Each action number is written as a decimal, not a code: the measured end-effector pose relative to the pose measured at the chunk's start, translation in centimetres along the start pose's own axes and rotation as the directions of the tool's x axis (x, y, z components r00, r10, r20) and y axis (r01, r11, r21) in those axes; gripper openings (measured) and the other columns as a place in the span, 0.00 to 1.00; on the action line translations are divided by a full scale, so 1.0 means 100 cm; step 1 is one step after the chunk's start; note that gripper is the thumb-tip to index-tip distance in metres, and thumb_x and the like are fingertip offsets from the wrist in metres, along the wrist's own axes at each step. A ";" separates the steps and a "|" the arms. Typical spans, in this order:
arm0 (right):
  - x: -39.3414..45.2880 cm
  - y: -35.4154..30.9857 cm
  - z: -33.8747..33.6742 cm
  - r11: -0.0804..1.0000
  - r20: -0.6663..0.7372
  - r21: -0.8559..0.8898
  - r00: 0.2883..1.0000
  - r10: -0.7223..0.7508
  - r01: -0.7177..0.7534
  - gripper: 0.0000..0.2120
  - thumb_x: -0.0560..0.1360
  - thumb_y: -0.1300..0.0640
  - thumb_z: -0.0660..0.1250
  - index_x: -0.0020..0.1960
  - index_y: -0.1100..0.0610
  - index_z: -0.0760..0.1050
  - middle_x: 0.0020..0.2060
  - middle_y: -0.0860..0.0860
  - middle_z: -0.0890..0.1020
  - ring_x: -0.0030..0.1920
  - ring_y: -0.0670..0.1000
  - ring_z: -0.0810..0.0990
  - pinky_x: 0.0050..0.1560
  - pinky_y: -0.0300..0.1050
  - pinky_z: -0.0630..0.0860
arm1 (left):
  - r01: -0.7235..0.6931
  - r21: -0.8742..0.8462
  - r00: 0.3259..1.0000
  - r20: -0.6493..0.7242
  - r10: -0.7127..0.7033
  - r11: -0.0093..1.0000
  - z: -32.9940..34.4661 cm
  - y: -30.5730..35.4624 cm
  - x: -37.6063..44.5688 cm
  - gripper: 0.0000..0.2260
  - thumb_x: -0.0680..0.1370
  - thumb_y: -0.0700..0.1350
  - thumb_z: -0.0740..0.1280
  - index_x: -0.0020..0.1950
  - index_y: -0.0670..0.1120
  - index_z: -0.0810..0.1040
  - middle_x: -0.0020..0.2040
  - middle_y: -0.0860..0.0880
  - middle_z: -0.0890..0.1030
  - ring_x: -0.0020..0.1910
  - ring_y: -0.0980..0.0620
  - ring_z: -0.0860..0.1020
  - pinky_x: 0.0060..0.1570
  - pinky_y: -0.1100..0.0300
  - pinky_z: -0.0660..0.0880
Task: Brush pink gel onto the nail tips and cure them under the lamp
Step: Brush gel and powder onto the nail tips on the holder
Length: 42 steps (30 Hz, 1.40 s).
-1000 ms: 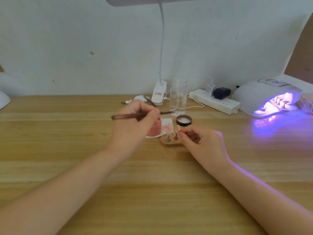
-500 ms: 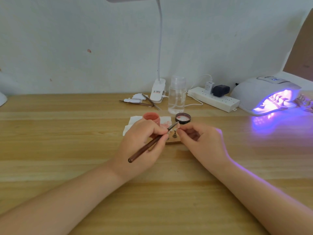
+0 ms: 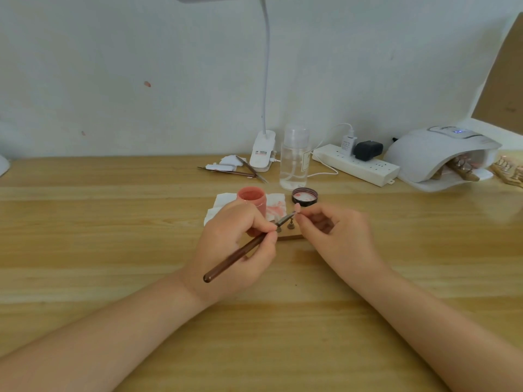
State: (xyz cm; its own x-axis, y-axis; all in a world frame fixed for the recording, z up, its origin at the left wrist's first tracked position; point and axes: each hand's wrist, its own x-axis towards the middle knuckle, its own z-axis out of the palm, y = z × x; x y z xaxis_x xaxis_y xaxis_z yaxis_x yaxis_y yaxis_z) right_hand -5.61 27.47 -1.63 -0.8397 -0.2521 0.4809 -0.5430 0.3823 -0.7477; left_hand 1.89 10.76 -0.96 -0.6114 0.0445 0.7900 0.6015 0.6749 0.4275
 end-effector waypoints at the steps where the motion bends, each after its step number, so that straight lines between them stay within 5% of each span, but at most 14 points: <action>1: 0.000 0.000 0.000 1.000 0.000 0.009 1.000 0.006 -0.006 0.03 0.73 0.59 0.71 0.46 0.55 0.83 0.35 0.46 0.84 0.36 0.42 0.79 0.39 0.32 0.74 | -0.019 0.001 1.000 -0.020 0.019 1.000 0.001 0.000 -0.001 0.06 0.73 0.43 0.65 0.39 0.41 0.77 0.37 0.52 0.76 0.38 0.55 0.74 0.43 0.65 0.70; 11: 0.000 -0.003 -0.001 0.999 -0.007 -0.028 1.000 -0.019 0.019 0.04 0.72 0.60 0.71 0.45 0.56 0.84 0.35 0.45 0.84 0.36 0.43 0.79 0.39 0.32 0.74 | 0.006 0.036 1.000 0.025 -0.007 0.999 0.004 -0.005 0.002 0.05 0.74 0.45 0.65 0.45 0.45 0.79 0.42 0.63 0.74 0.43 0.64 0.73 0.46 0.71 0.68; 18: 0.000 -0.002 -0.001 0.999 -0.017 -0.049 1.000 -0.002 0.001 0.03 0.72 0.59 0.71 0.44 0.55 0.84 0.34 0.45 0.83 0.36 0.42 0.79 0.37 0.28 0.72 | -0.058 -0.007 0.998 0.030 0.059 0.998 0.001 -0.002 0.001 0.05 0.72 0.42 0.65 0.39 0.41 0.77 0.36 0.53 0.75 0.39 0.55 0.73 0.43 0.65 0.68; 27: 0.000 -0.003 0.000 0.999 -0.019 -0.048 1.000 -0.010 0.009 0.03 0.72 0.60 0.71 0.44 0.54 0.83 0.33 0.43 0.82 0.36 0.41 0.79 0.37 0.29 0.73 | -0.045 0.065 0.998 0.037 0.043 0.997 0.003 -0.002 0.004 0.05 0.74 0.43 0.66 0.44 0.42 0.80 0.41 0.55 0.77 0.43 0.59 0.74 0.48 0.67 0.69; 35: 0.000 -0.002 0.000 0.999 -0.018 -0.046 1.000 -0.016 0.015 0.03 0.72 0.60 0.71 0.43 0.54 0.83 0.32 0.42 0.82 0.36 0.41 0.78 0.36 0.27 0.71 | -0.052 0.010 0.998 0.031 0.052 0.999 0.000 0.000 0.002 0.05 0.71 0.41 0.64 0.37 0.40 0.76 0.34 0.49 0.76 0.37 0.54 0.72 0.43 0.66 0.68; 42: 0.000 0.001 0.000 1.000 -0.011 -0.017 1.000 -0.010 0.009 0.04 0.72 0.59 0.71 0.45 0.53 0.83 0.34 0.42 0.83 0.36 0.39 0.79 0.37 0.26 0.71 | 0.151 -0.109 0.986 -0.061 -0.158 0.983 0.002 0.005 0.003 0.08 0.73 0.41 0.68 0.42 0.55 0.75 0.42 0.67 0.79 0.48 0.70 0.76 0.46 0.77 0.68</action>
State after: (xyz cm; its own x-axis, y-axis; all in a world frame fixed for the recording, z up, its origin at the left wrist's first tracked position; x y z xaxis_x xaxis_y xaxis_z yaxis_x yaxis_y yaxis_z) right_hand -5.62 27.50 -1.71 -0.8345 -0.2459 0.4931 -0.5508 0.3949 -0.7353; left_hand 1.89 11.29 -0.61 -0.6665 -0.1077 0.7377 0.5546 0.5896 0.5872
